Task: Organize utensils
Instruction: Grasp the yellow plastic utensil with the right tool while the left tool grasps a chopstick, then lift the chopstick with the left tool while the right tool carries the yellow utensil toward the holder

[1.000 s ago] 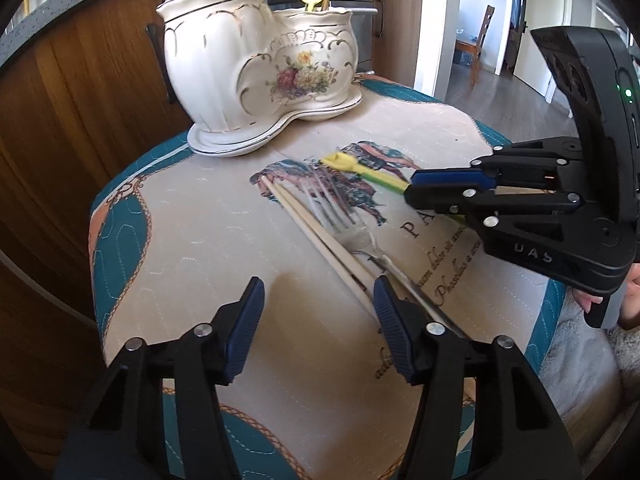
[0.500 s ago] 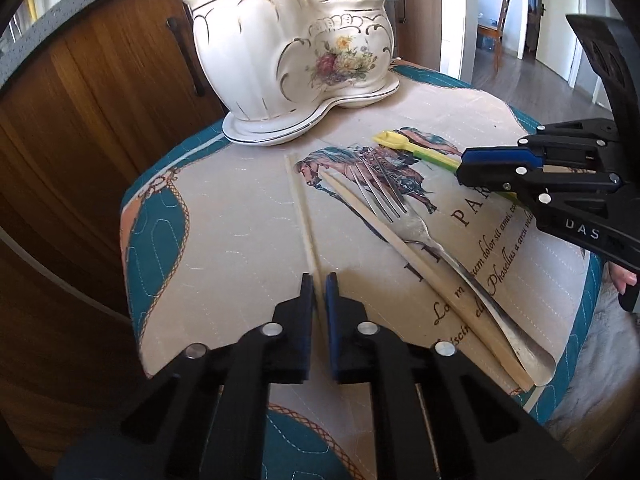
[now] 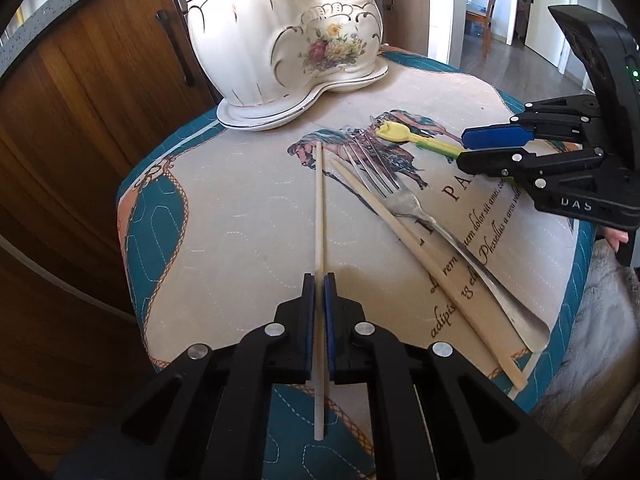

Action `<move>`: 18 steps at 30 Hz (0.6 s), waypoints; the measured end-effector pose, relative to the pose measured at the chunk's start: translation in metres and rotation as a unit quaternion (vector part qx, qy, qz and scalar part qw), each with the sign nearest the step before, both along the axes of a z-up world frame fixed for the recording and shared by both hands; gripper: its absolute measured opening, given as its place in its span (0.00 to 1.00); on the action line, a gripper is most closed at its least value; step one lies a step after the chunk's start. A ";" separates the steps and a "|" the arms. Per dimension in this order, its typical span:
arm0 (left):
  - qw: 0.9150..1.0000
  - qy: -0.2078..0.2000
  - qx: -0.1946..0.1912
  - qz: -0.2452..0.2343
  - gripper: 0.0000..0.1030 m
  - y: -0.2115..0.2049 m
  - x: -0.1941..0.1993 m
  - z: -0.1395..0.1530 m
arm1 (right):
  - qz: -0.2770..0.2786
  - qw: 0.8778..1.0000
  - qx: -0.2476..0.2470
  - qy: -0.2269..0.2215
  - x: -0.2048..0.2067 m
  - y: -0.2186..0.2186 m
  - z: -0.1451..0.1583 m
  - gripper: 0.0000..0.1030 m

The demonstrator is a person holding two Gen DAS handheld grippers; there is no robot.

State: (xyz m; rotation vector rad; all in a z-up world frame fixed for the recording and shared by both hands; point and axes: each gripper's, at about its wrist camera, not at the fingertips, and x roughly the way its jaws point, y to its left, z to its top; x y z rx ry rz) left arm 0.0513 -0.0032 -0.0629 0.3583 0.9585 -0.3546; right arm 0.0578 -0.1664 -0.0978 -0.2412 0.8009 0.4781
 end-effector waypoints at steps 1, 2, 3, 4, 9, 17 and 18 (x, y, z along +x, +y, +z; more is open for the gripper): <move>1.000 0.000 0.004 0.001 0.05 -0.001 0.001 0.000 | -0.002 1.000 0.001 0.000 0.001 0.001 0.000 0.24; 1.000 0.000 0.005 0.002 0.06 -0.001 0.001 0.000 | -0.004 1.000 0.001 0.000 0.002 0.002 -0.001 0.24; 1.000 0.001 0.006 0.006 0.07 -0.001 0.003 0.000 | -0.006 1.000 0.003 -0.001 0.004 0.002 -0.001 0.24; 1.000 0.002 0.006 0.010 0.07 -0.001 0.004 0.000 | -0.009 1.000 0.009 0.002 0.006 0.002 -0.001 0.18; 1.000 -0.004 -0.002 0.017 0.04 -0.002 0.004 -0.001 | -0.009 1.000 0.026 0.006 0.007 0.000 -0.002 0.10; 0.998 -0.016 -0.062 0.012 0.04 0.015 0.001 0.015 | -0.018 0.996 0.087 -0.021 0.005 -0.020 0.019 0.10; 0.997 -0.020 -0.070 0.007 0.04 0.016 -0.001 0.021 | -0.016 0.995 0.100 -0.026 0.004 -0.023 0.023 0.10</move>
